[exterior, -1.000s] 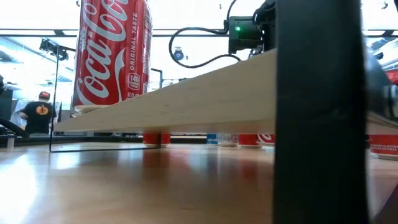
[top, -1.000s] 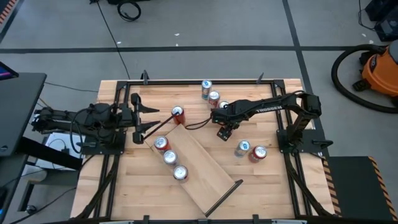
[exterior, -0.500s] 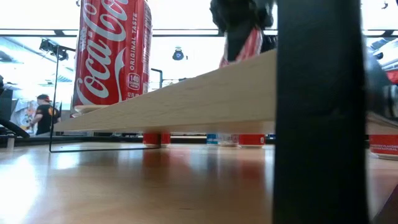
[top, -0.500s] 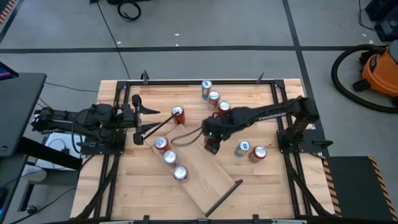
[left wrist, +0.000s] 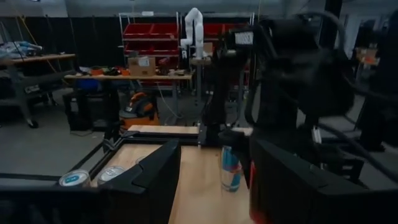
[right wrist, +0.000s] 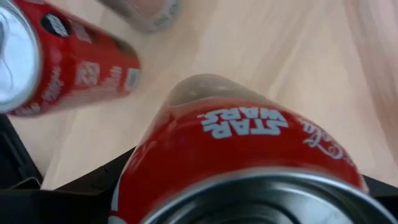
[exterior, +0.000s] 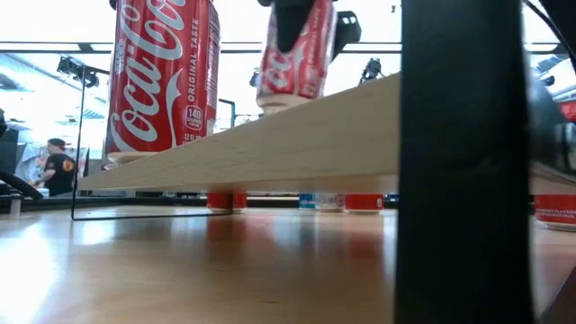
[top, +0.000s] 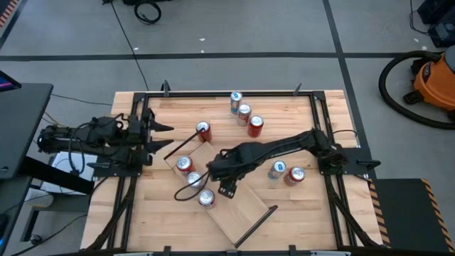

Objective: Place canned beverage on shelf
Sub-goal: Put the red soda can on the shelf aligned with the other red soda can

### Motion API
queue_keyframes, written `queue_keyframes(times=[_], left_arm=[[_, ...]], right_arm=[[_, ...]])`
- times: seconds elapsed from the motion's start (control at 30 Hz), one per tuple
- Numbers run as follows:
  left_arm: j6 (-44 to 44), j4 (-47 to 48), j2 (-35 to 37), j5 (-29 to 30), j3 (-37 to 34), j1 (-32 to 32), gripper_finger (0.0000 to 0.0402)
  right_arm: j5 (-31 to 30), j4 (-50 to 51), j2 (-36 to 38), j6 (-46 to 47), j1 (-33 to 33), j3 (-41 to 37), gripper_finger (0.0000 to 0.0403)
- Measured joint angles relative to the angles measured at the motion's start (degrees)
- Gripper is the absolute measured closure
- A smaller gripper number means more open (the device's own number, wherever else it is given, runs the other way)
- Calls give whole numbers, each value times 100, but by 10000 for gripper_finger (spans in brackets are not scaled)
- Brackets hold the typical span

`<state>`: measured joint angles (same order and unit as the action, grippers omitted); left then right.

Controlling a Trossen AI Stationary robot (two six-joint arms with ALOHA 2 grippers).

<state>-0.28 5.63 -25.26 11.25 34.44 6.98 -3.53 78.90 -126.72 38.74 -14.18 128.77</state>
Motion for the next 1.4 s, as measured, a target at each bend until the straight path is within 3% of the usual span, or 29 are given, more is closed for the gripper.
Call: queue_keyframes(times=[0.33,1.4], left_arm=[[-497,10,-115,0,0,0,192],[-384,-121,-286,4,0,0,192]], right_arm=[[-10,11,-601,-207,-190,348,80],[-444,-147,-636,120,-268,345,74]])
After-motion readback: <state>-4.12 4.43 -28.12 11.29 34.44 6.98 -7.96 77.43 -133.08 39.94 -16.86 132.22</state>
